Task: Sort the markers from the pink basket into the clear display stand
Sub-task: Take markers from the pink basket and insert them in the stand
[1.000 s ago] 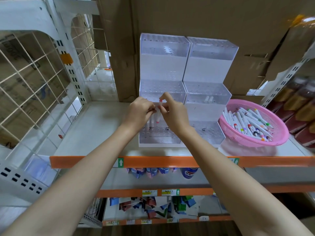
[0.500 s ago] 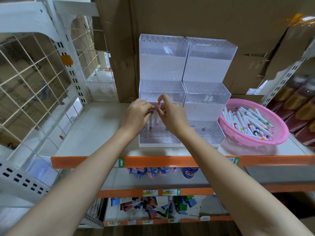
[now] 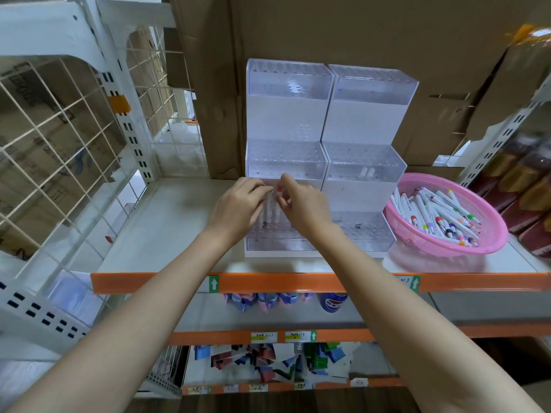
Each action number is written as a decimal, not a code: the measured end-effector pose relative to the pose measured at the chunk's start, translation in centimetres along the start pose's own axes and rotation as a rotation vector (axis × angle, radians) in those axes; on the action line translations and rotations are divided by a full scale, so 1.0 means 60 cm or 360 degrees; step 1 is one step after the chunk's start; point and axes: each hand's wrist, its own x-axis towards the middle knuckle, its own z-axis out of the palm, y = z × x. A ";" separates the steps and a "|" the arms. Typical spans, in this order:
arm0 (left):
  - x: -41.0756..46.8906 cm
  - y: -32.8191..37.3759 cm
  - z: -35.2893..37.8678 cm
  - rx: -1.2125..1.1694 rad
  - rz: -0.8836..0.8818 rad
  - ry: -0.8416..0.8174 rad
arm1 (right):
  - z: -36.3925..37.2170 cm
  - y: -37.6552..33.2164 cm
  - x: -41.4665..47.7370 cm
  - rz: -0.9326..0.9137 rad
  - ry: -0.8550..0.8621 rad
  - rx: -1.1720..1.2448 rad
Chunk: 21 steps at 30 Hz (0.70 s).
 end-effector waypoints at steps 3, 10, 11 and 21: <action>-0.002 0.001 -0.002 0.0025 0.0008 -0.0046 | -0.004 0.002 0.001 -0.0067 0.0056 -0.0114; -0.005 0.002 -0.004 0.0071 0.0010 -0.0106 | -0.009 0.006 -0.012 -0.0250 0.0214 -0.0206; -0.006 0.003 -0.004 0.0085 0.0016 -0.0114 | -0.011 0.005 -0.014 -0.0259 0.0209 -0.0205; 0.013 0.036 -0.008 0.0307 -0.0056 -0.0103 | -0.046 0.022 -0.028 -0.0214 0.0062 -0.0193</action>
